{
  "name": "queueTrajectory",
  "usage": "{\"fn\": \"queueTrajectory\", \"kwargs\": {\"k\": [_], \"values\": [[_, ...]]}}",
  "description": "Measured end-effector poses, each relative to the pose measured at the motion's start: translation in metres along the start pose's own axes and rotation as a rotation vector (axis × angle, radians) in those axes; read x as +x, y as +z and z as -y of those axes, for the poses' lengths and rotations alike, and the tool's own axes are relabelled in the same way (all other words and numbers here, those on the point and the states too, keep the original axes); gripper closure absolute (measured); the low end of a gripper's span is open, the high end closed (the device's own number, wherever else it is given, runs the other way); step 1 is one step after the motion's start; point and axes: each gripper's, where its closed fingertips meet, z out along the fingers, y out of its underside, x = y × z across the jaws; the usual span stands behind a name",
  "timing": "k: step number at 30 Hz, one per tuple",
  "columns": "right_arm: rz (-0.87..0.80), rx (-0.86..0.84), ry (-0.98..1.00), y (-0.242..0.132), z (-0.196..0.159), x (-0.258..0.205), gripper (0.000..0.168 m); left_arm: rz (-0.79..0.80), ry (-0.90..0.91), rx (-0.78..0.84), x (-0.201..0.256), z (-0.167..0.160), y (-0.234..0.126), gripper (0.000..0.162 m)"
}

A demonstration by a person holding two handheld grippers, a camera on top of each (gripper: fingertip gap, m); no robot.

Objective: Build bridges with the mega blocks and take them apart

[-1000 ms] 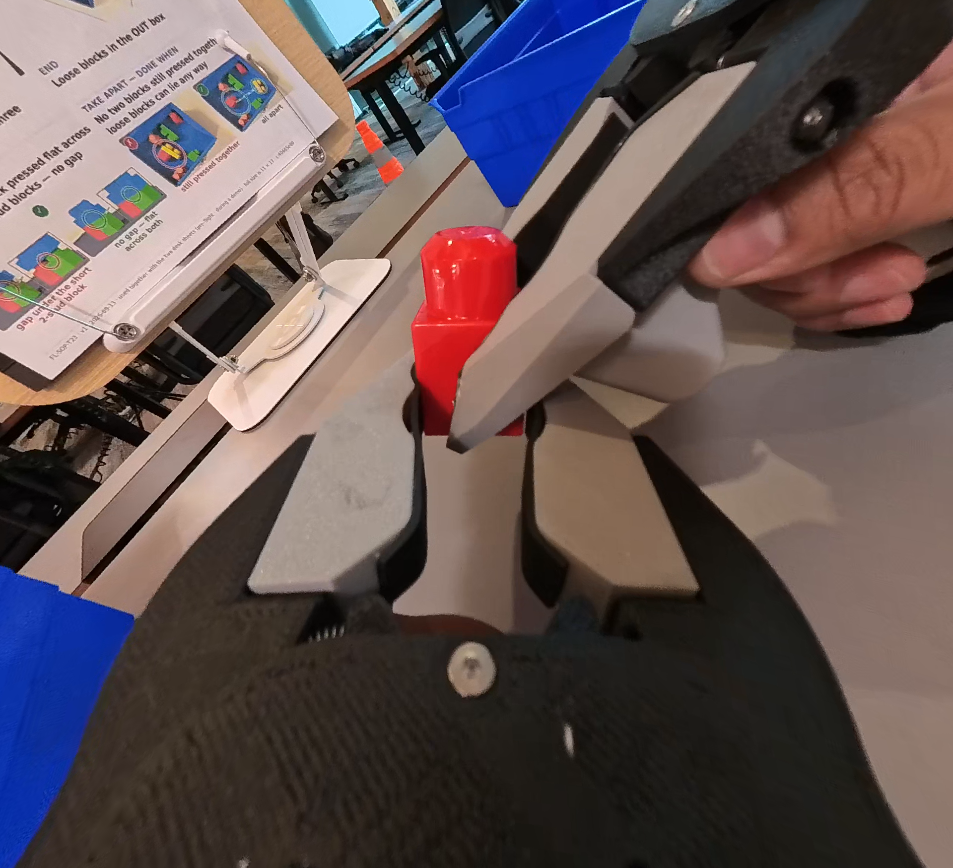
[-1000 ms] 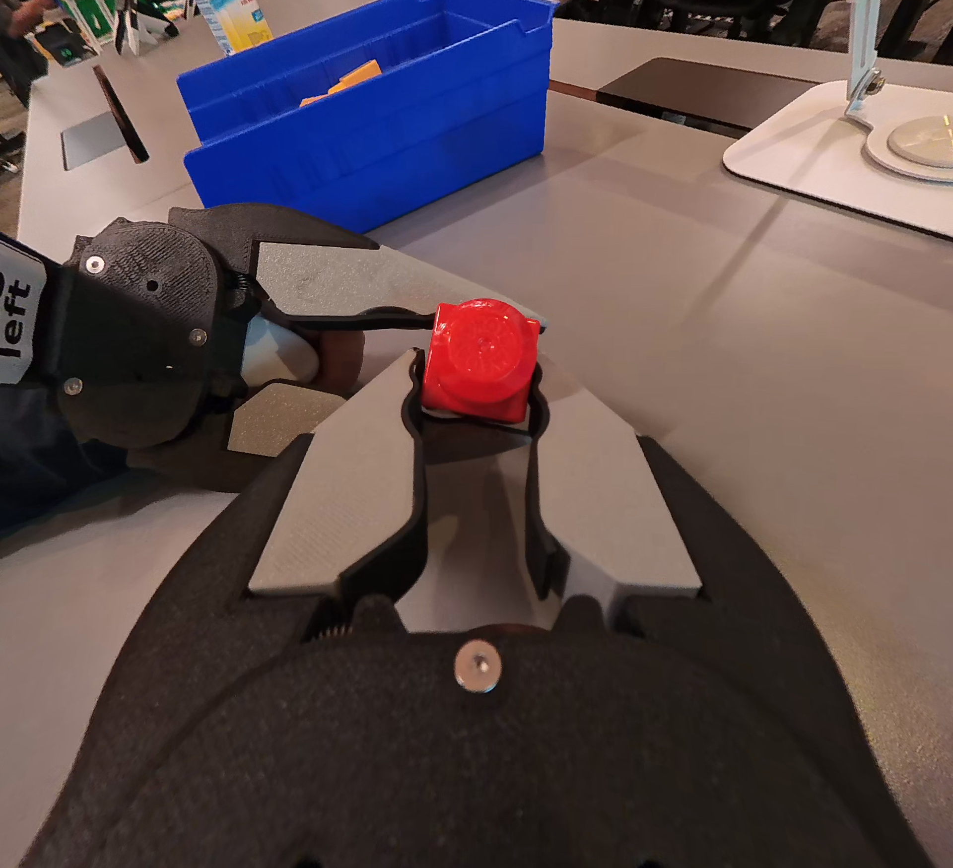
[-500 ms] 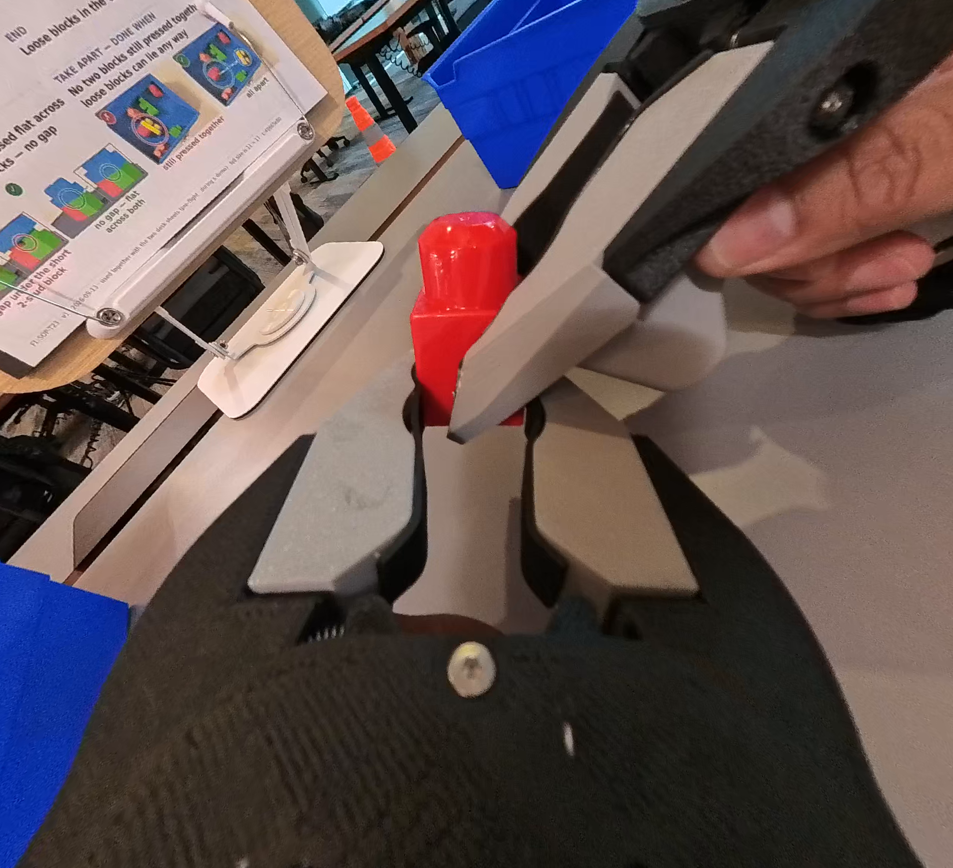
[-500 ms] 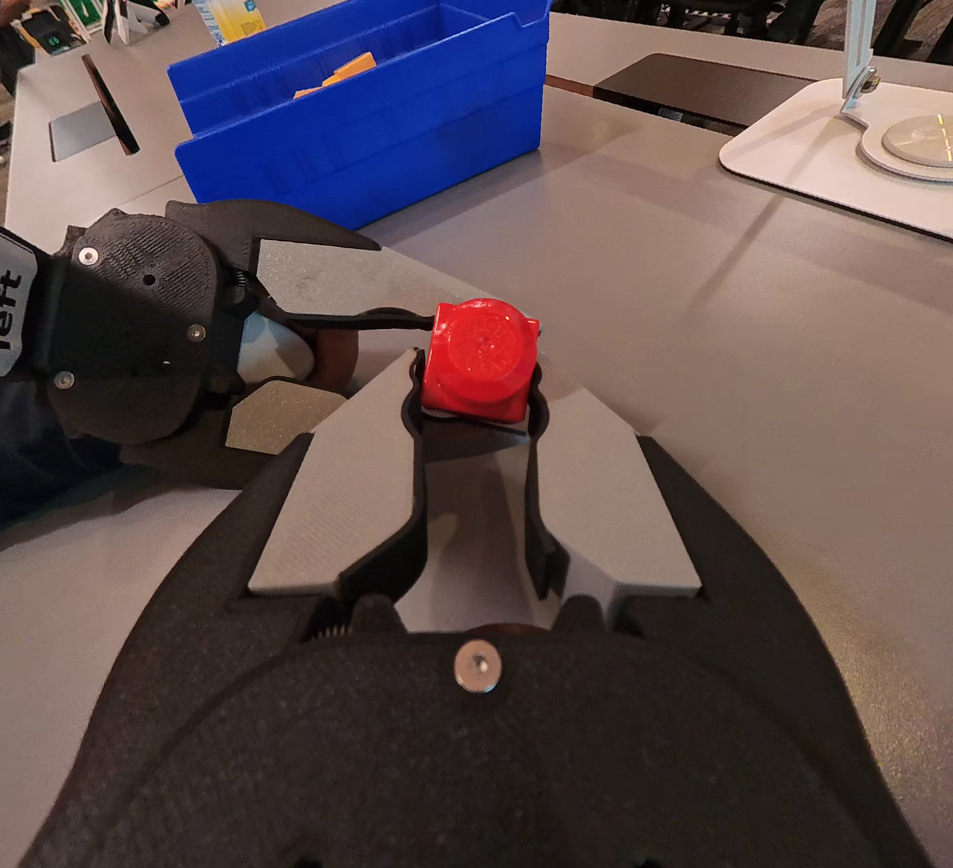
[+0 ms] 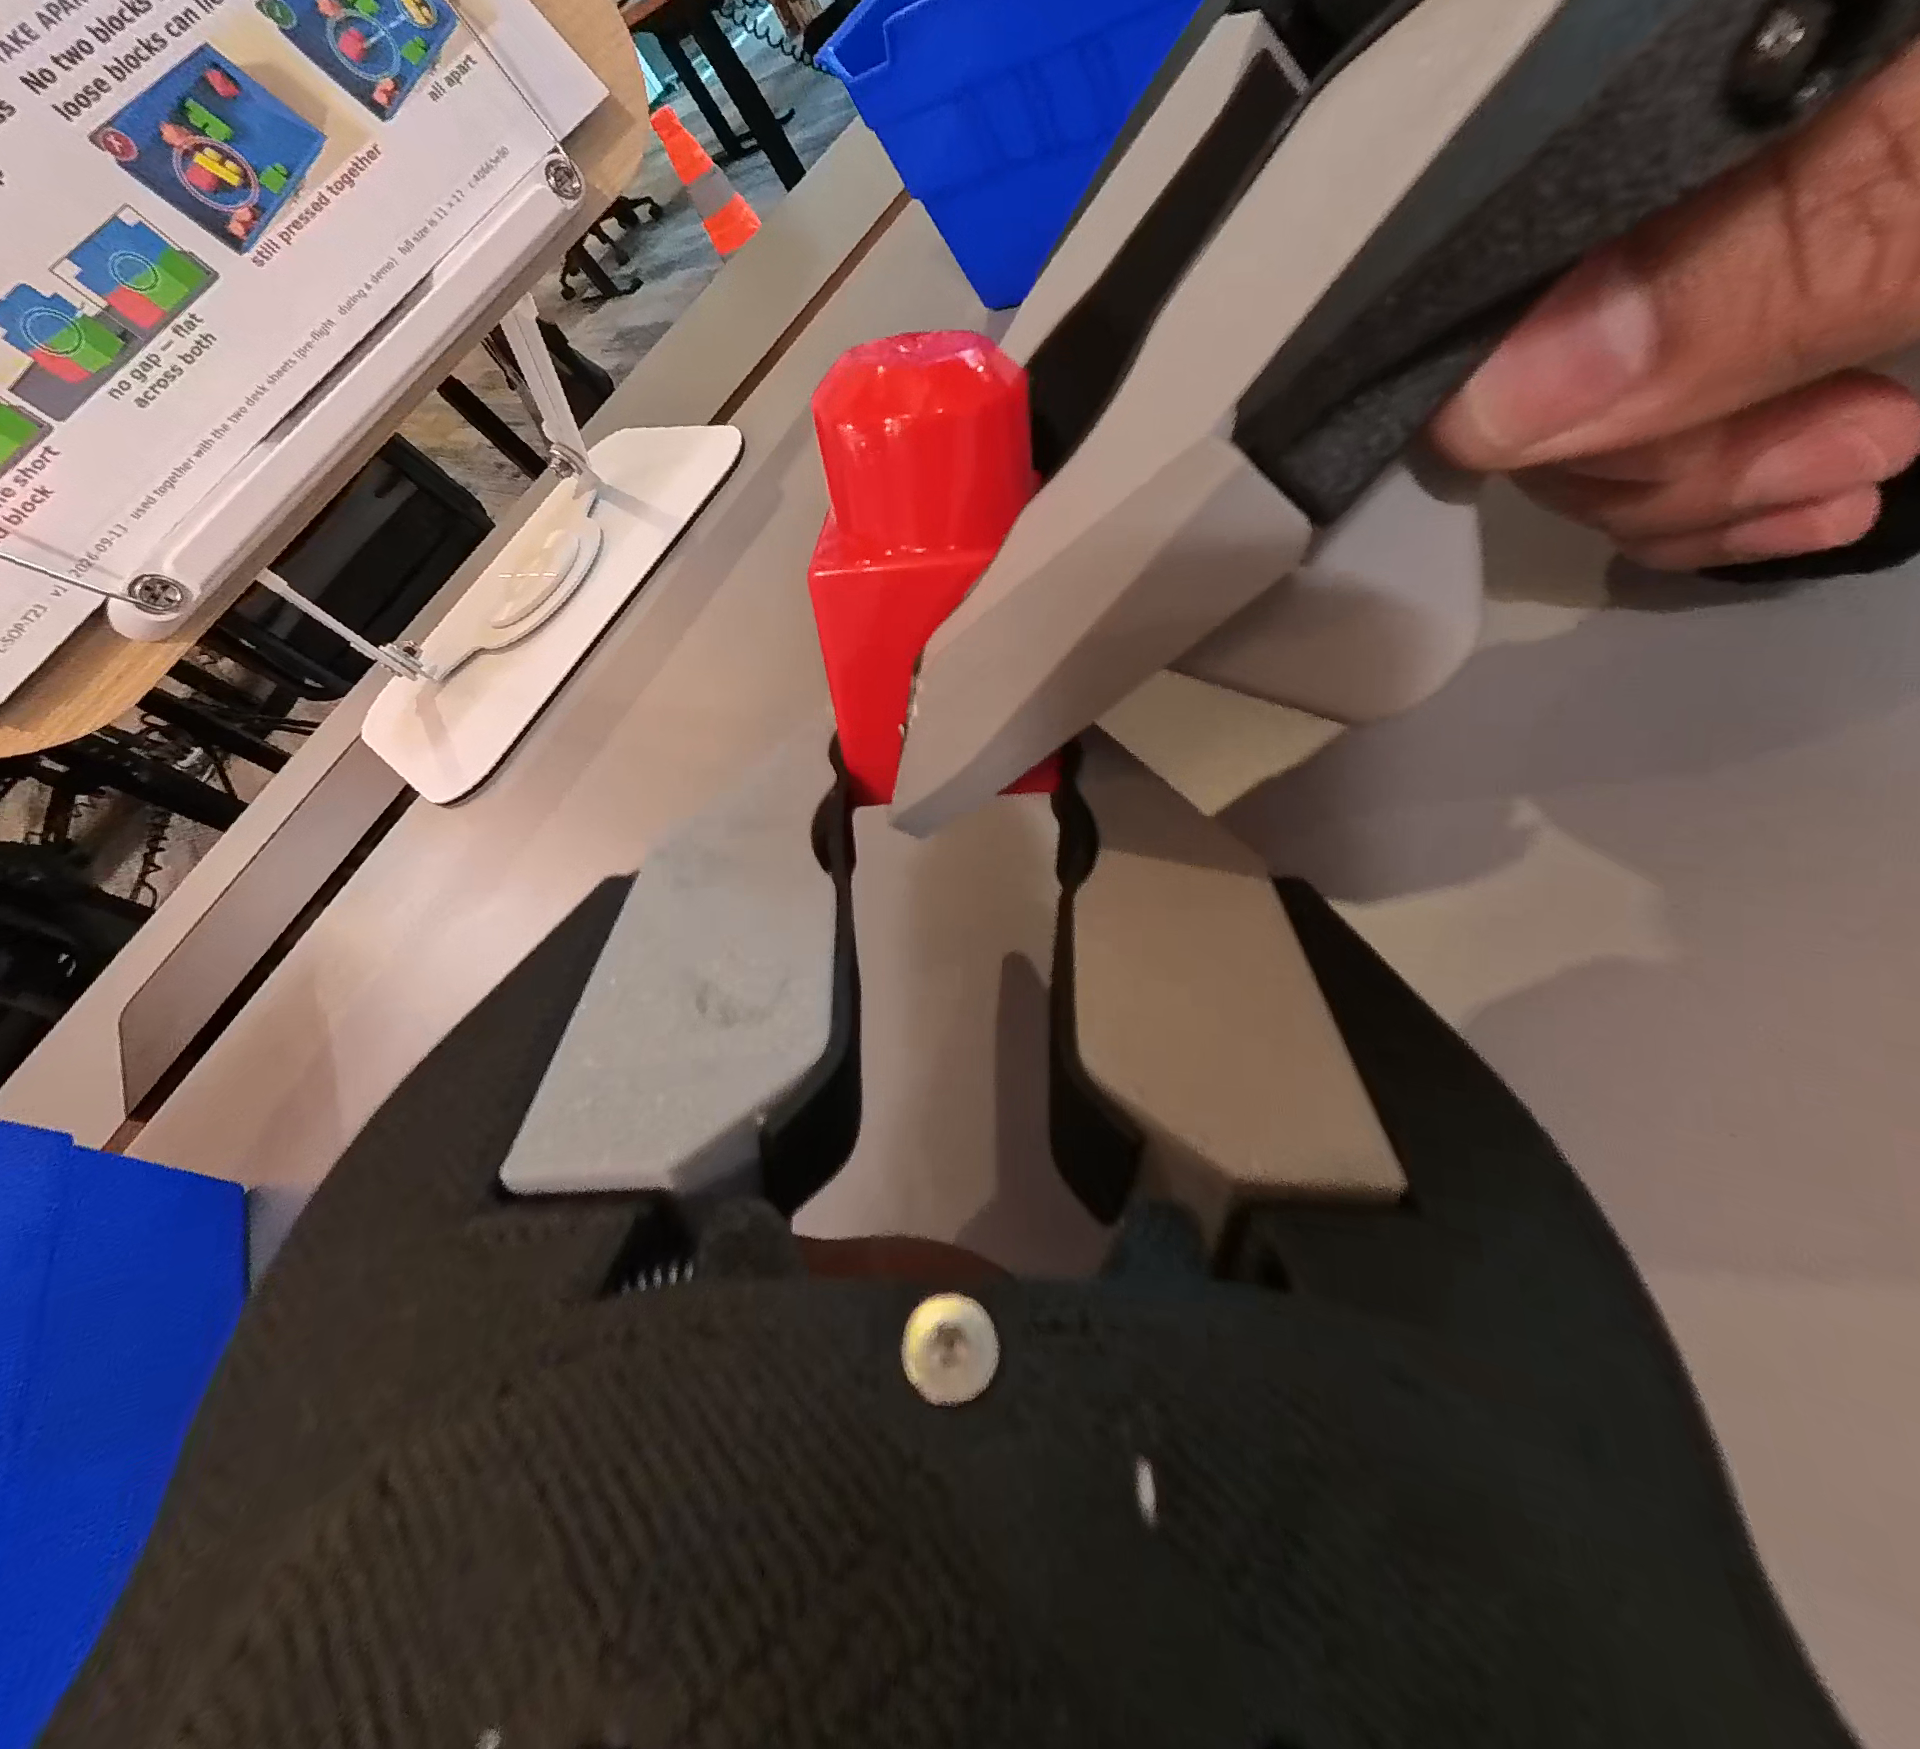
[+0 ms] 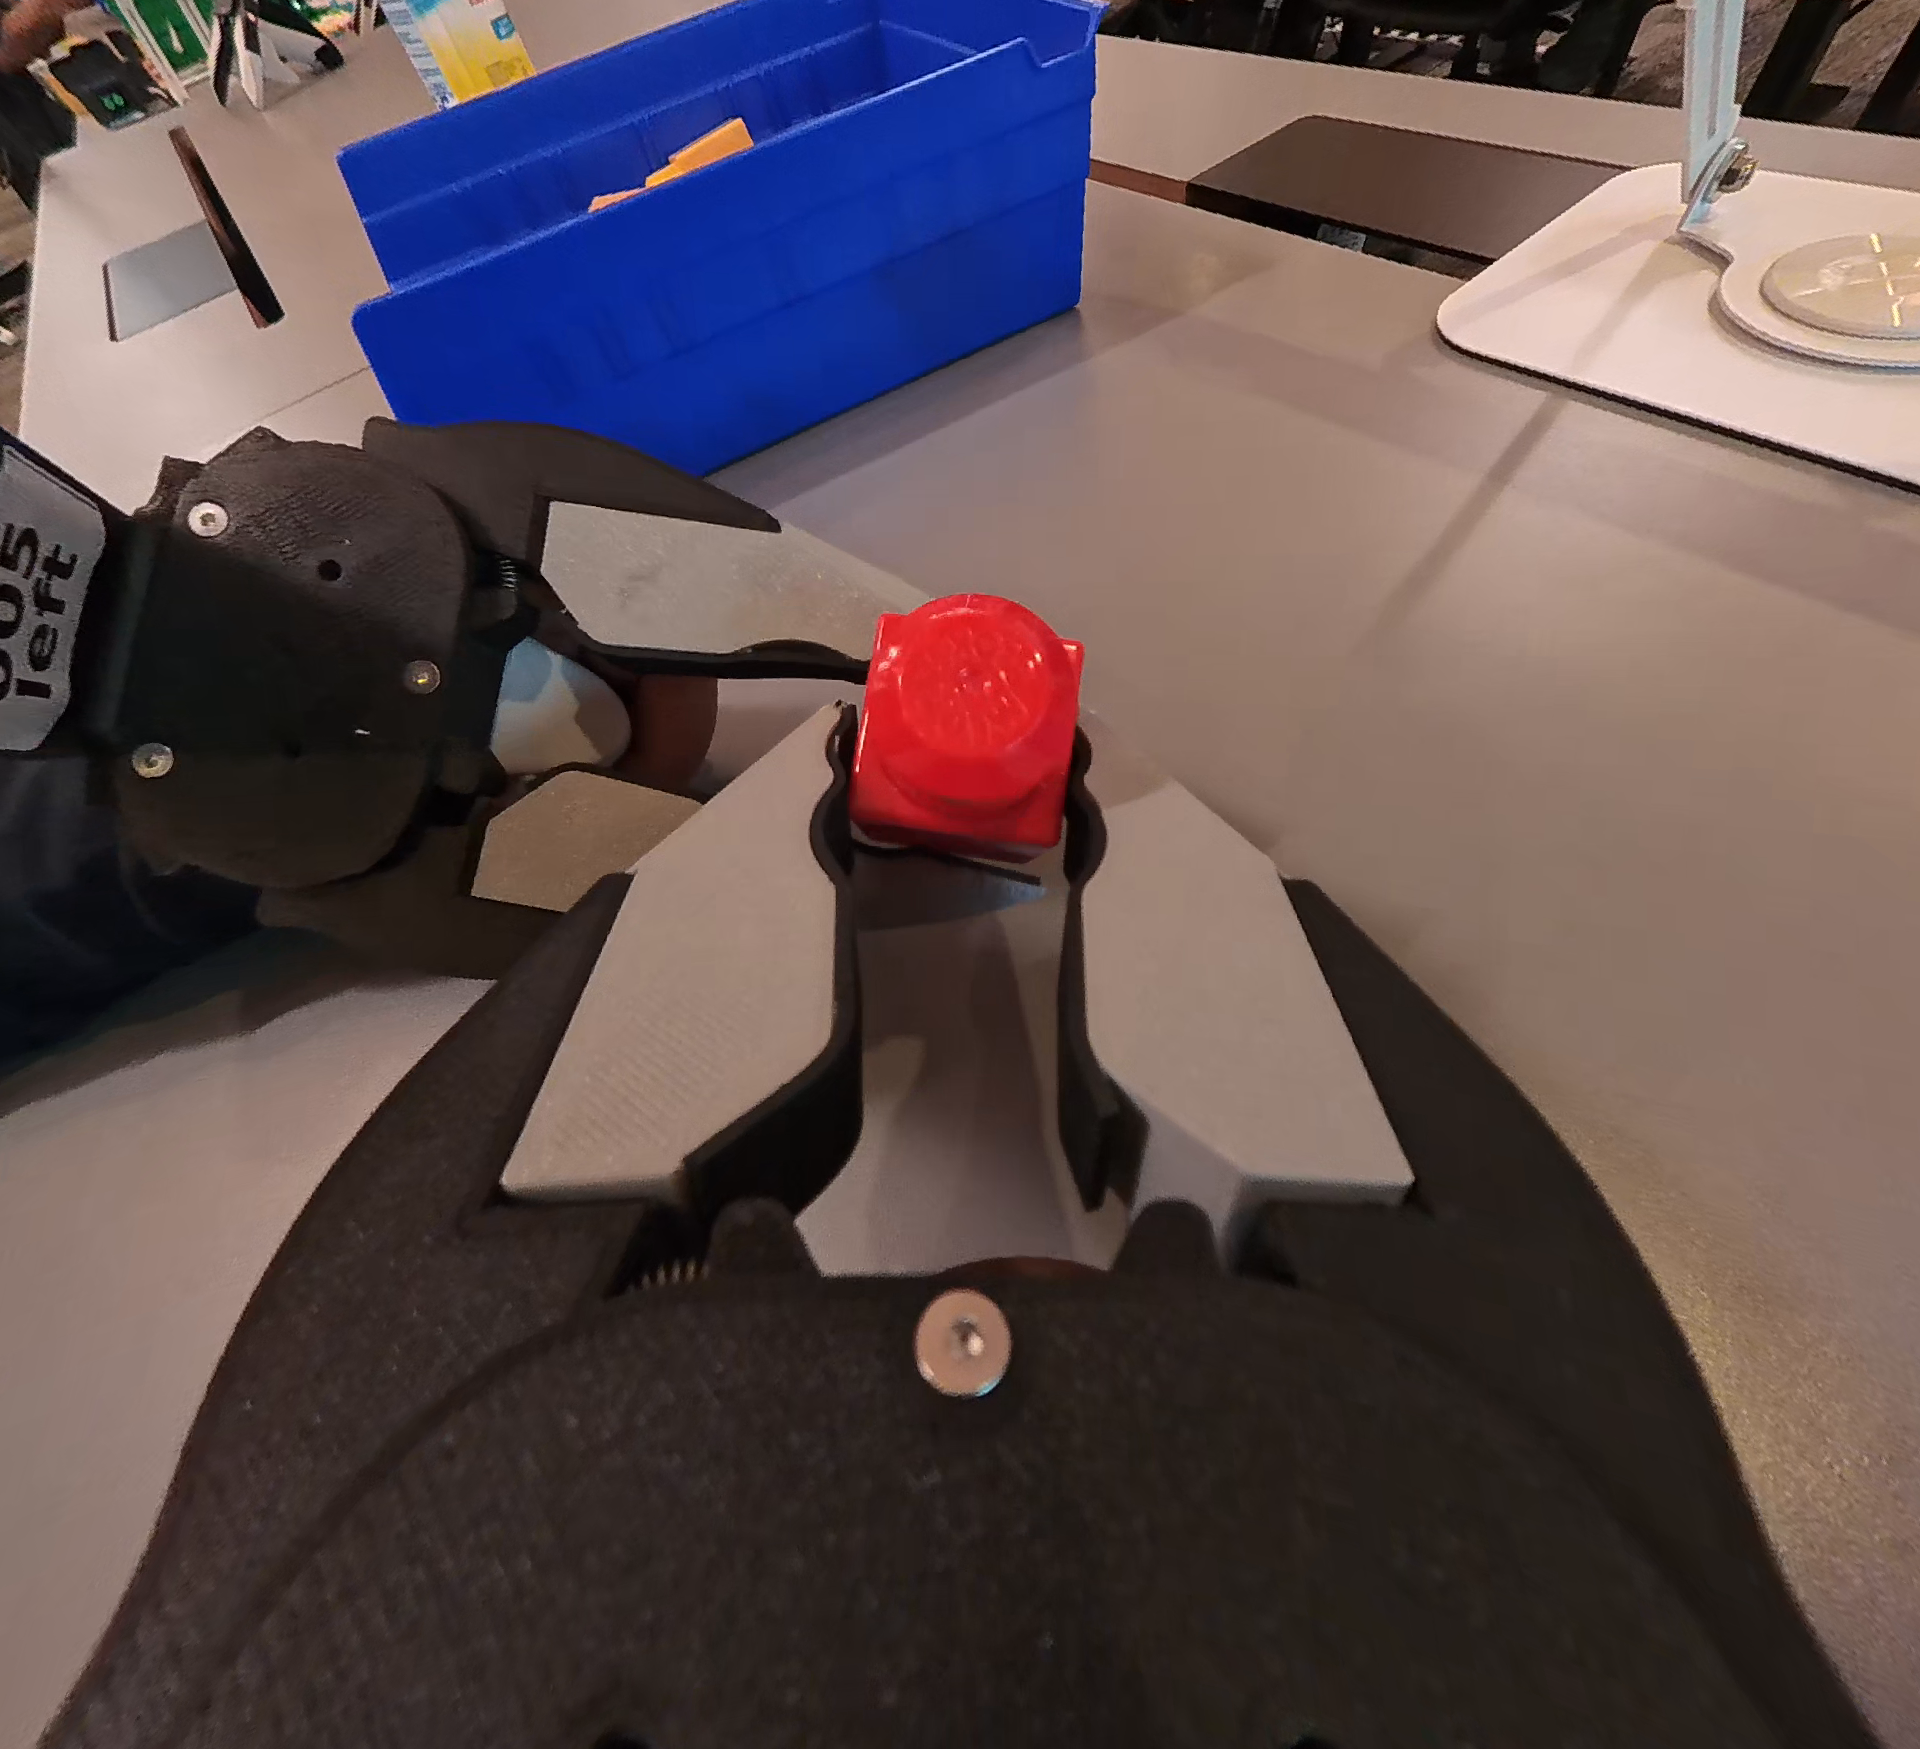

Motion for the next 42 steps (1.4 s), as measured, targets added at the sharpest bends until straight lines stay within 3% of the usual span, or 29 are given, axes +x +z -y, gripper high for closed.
{"fn": "queueTrajectory", "kwargs": {"k": [11,20,29,37,42], "values": [[-0.010,0.022,0.010,-0.005,0.005,0.005,0.133,-0.041,-0.019,-0.093,0.001,-0.017,0.001,0.124],[-0.039,-0.005,-0.011,-0.006,0.001,0.012,0.133,-0.141,-0.053,-0.215,0.007,-0.041,-0.004,0.099],[-0.050,0.005,-0.009,-0.010,0.003,0.016,0.133,-0.144,-0.166,-0.245,-0.007,-0.051,-0.014,0.095],[-0.054,0.010,-0.003,-0.011,0.004,0.020,0.133,0.015,-0.408,-0.173,-0.051,-0.033,-0.060,0.093],[-0.057,0.015,-0.014,-0.013,0.005,0.018,0.133,0.123,-0.513,-0.012,-0.095,-0.003,-0.110,0.094]]}}
